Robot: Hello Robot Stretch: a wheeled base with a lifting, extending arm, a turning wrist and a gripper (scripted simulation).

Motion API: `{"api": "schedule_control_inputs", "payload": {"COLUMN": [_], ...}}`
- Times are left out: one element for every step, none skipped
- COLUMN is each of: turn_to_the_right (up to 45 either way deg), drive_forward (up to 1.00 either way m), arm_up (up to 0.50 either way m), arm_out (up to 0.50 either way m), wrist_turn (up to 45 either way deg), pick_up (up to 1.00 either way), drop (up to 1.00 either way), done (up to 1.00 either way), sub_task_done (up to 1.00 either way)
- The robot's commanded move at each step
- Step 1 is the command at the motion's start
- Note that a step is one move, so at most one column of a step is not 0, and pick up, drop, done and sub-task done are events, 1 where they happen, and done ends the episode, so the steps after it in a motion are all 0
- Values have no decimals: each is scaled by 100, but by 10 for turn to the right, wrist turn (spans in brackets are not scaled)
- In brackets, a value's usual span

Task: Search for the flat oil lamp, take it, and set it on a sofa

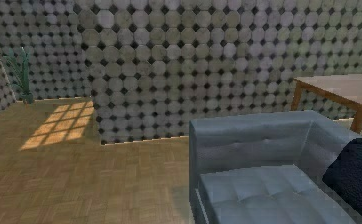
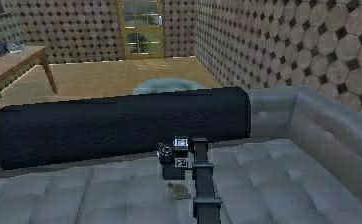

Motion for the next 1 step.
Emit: {"api": "schedule_control_inputs", "payload": {"turn_to_the_right": [0], "drive_forward": [0], "arm_up": [0], "arm_out": [0], "wrist_turn": [0], "pick_up": [0], "drop": [0], "done": [100], "sub_task_done": [0]}}
